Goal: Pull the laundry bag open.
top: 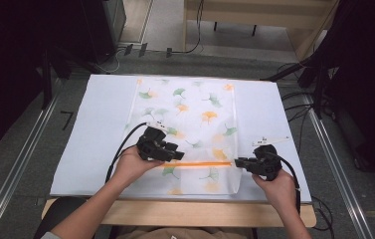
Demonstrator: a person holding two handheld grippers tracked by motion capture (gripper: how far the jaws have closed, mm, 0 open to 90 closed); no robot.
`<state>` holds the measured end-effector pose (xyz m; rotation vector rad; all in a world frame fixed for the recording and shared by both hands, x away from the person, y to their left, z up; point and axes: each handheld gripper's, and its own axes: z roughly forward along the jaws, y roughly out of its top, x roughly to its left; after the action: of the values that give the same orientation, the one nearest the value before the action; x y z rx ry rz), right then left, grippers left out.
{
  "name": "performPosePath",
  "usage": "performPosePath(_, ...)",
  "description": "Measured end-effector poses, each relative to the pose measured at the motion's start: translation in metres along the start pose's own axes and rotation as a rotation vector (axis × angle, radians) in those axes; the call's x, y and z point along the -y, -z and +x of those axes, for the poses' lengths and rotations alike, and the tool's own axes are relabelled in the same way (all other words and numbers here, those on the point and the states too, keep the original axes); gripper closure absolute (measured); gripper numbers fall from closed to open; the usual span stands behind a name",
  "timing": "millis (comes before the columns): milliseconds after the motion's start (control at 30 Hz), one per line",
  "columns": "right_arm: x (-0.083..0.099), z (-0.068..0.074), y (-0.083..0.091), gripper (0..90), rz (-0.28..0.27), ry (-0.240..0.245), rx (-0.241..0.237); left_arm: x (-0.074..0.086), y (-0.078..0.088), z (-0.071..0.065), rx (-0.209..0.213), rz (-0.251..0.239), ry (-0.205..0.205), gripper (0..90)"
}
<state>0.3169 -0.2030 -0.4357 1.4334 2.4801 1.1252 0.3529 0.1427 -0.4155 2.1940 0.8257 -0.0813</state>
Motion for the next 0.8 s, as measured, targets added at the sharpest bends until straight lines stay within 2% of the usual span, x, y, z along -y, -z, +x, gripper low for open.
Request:
performPosePath(100, 0.000, 0.001, -0.002, 86.4, 0.009, 0.008, 0.005, -0.002, -0.010, -0.011, 0.008, 0.001, -0.023, 58.0)
performPosePath(267, 0.000, 0.002, -0.001, 86.3, 0.008, 0.010, 0.009, -0.005, -0.018, -0.017, 0.033, 0.005, -0.022, 65.2)
performPosePath(600, -0.002, 0.002, 0.003, 86.1, -0.026, 0.026, -0.004, -0.011, -0.039, -0.039, 0.048, 0.026, -0.057, 62.8)
performPosePath(667, -0.002, 0.003, 0.003, 86.0, -0.039, 0.036, -0.023, -0.012, -0.044, -0.043, 0.057, 0.026, -0.055, 62.9)
performPosePath(800, -0.003, 0.005, 0.001, 86.0, -0.030, 0.036, -0.017, -0.013, -0.054, -0.049, 0.066, 0.030, -0.061, 64.2)
